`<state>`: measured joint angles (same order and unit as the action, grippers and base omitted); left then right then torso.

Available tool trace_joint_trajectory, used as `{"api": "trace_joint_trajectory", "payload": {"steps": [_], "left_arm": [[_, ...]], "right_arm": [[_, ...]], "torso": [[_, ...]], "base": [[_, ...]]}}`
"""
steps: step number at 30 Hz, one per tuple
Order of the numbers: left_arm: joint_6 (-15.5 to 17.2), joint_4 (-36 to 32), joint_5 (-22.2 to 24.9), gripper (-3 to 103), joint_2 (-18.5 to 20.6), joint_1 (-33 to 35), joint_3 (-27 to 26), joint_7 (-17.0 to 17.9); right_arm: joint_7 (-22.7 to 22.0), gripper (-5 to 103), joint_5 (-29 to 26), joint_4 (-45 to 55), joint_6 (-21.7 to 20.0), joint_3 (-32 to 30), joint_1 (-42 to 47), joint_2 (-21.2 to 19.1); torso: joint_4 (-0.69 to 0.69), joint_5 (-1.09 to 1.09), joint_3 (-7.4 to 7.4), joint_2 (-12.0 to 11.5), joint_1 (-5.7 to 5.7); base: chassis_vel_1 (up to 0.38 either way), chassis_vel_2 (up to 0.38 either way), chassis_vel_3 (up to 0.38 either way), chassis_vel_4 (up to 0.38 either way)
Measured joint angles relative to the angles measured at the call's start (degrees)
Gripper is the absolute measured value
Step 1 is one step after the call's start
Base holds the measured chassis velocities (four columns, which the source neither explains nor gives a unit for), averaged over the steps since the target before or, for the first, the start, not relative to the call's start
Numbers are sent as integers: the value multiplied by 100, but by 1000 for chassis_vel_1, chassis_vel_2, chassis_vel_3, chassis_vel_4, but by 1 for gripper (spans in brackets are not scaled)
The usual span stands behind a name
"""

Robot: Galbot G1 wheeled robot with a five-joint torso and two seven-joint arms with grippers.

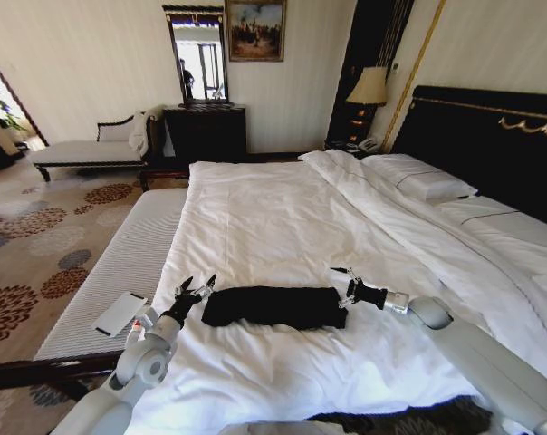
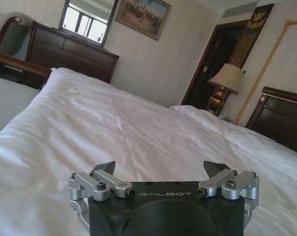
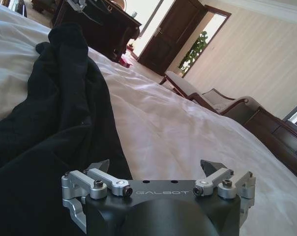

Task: Fold the clothes on the bed.

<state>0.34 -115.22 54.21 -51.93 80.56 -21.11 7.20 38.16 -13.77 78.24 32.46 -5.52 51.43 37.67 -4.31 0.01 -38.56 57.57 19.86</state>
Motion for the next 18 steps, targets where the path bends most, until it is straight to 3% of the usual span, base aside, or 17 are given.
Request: {"api": "trace_joint_trajectory", "payload": {"steps": [7,18], "left_arm": [[14,-2,47,100,27,-4,-38,2],[24,-3,52,100,-1,-8,-21,2]], "right_arm": [[-34,100,381,-368,69,518,-639,177],[74,100,692,133,280,471,-135,84]], "torso": [[1,-2,0,0,0],[-2,-1,0,0,0]], "base": [[0,0,0,0],[0,0,0,0]]}}
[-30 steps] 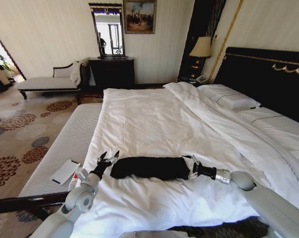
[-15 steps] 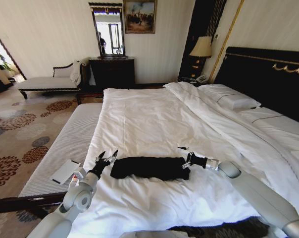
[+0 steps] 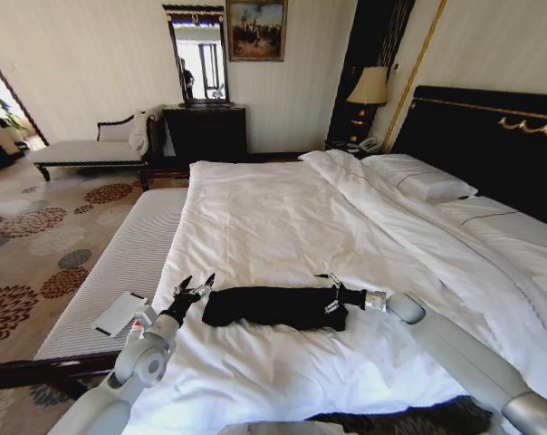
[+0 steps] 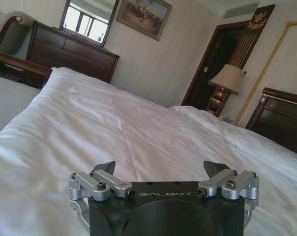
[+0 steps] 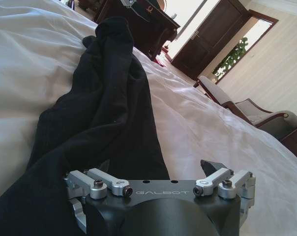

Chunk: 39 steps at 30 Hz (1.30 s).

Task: Fold the clothes on the bed.

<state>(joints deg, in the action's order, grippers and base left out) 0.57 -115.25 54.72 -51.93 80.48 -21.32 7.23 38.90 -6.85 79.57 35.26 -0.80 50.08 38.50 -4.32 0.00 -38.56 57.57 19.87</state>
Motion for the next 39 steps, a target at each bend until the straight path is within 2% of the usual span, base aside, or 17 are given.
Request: {"api": "trace_joint_trajectory", "payload": {"steps": [8,10,17,20,22,25,30,34,39], "left_arm": [[1,-9,-1,100,-30,23,-26,0],[2,-5,1,100,-62,0,-26,0],[7,-5,-9,100,-96,18,-4,4],[9,-13,-12,100,-83,10,-21,34],[26,-19,1,100,-34,-53,-34,69],[147,-38,163,100,56,-189,-33,80],[574,8,784,100,308,-714,278,104],[744,0,1063,100,352,-776,499,139],[839,-14,1158,100,405,-552,638,95]], "right_arm": [[43,100,-23,526,60,-190,293,-235],[46,100,-22,914,94,-350,623,-368],[35,100,7,1266,113,-569,1013,-441],[-80,100,-146,1211,103,-681,1077,-396],[-219,100,-460,1133,5,-856,1115,-334],[-354,100,-714,1026,-92,-1049,1130,-288],[-573,100,-860,864,-182,-1457,1282,-265],[-754,100,-866,813,-238,-1604,1402,-260],[-892,100,-890,734,-297,-1796,1506,-277]], "torso": [[2,-1,0,0,-1],[0,0,0,1,0],[1,0,0,1,-1],[2,-1,0,1,-1],[2,0,0,1,-1],[2,0,0,1,0],[-1,0,0,1,0],[1,1,0,1,0],[1,0,0,1,0]], "base": [[0,0,0,0],[0,0,0,0],[0,0,0,0],[0,0,0,0],[0,0,0,0],[0,0,0,0],[0,0,0,0],[0,0,0,0],[0,0,0,0]]}}
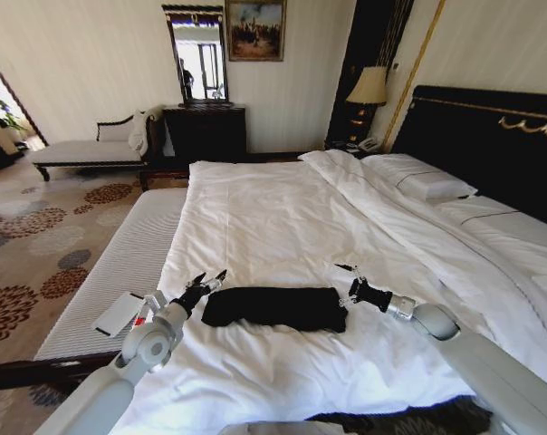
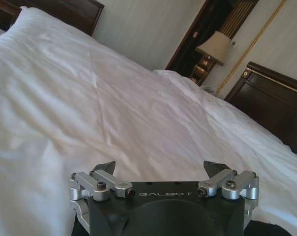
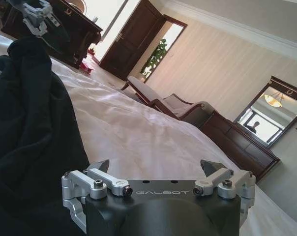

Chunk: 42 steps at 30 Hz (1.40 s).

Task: Fold the clothes on the bed.

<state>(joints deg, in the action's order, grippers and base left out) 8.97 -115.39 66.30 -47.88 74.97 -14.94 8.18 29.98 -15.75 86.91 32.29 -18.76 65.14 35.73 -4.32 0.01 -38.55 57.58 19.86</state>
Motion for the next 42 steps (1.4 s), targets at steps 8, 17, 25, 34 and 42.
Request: {"api": "trace_joint_trajectory", "payload": {"steps": [8,17,25,34,42], "left_arm": [[2,-135,-73,100,41,306,61,-163],[-91,-462,-348,100,337,999,-9,-439],[-490,-851,-897,100,527,1472,-120,-701],[-843,-937,-1361,100,733,2314,-275,-969],[-930,-765,-1476,100,667,2739,-368,-1036]], "right_arm": [[-214,100,-29,31,-108,36,-97,-64],[-368,100,-72,2,-165,159,-240,-91],[-442,100,-65,-6,-215,219,-273,-77],[-547,100,-95,7,-274,259,-315,-124],[-651,100,-731,132,-479,261,-165,-157]], "torso": [[0,-1,0,0,1],[1,-1,0,-1,0],[0,-1,0,-1,0],[1,-1,0,-1,0],[1,-1,0,-1,0]], "base": [[0,0,0,0],[0,0,0,0],[0,0,0,0],[0,0,0,0],[0,0,0,0]]}}
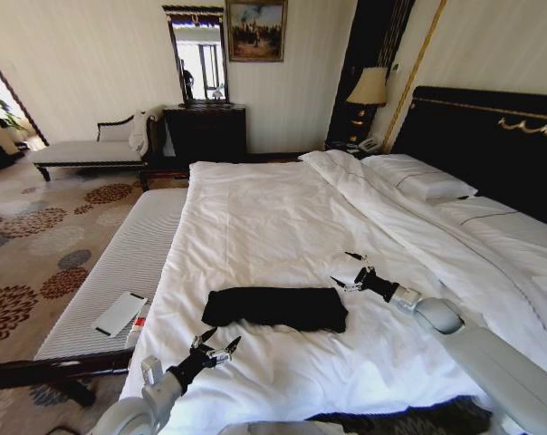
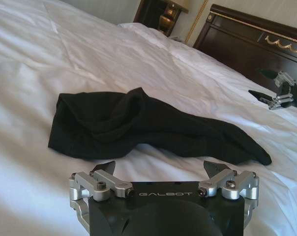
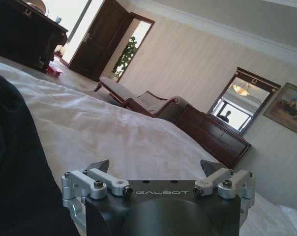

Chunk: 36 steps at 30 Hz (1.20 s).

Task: Fold the clothes on the bed.

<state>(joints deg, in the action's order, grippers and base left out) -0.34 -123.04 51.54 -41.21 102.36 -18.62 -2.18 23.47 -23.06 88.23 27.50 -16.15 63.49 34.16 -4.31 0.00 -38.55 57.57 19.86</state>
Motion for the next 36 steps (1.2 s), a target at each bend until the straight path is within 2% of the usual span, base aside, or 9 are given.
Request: {"api": "trace_joint_trajectory", "payload": {"steps": [5,7,11,15,19,20,23,29,36], "left_arm": [[34,-96,247,100,-224,-215,-248,95],[89,-230,393,100,-359,-437,-430,185],[13,-301,190,100,-520,-717,-600,394],[-169,-195,-244,100,-683,-906,-705,642],[-499,26,-1061,100,-895,-914,-996,837],[-637,79,-1468,100,-975,-798,-1207,891],[-846,79,-1923,100,-1111,-480,-1568,930],[-1262,-38,-2393,100,-1474,399,-2256,832],[-1692,-149,-2645,100,-1761,1127,-2600,601]], "right_arm": [[-275,100,-1092,306,-505,-23,299,0],[-463,100,-2028,663,-959,-189,623,-20],[-545,100,-2995,1088,-1432,-532,1115,-44],[-457,100,-3274,1208,-1607,-767,1426,-31],[-65,100,-3553,1341,-1919,-1173,1933,20],[237,100,-3730,1413,-2182,-1400,2189,55],[589,100,-4108,1457,-2582,-1616,2459,105],[1189,100,-4510,1159,-3223,-1598,2579,90],[1454,100,-4829,808,-3714,-1329,2297,-20]], "torso": [[0,0,0,0,0],[0,0,0,0,0],[-2,0,0,0,1],[-2,0,0,0,0],[-2,0,-1,0,1],[-2,-1,0,0,1],[-2,-1,0,0,0],[1,1,0,0,1],[0,1,0,0,0]], "base": [[0,0,0,0],[0,0,0,0],[0,0,0,0],[0,0,0,0],[0,0,0,0],[0,0,0,0],[0,0,0,0],[0,0,0,0],[0,0,0,0]]}}
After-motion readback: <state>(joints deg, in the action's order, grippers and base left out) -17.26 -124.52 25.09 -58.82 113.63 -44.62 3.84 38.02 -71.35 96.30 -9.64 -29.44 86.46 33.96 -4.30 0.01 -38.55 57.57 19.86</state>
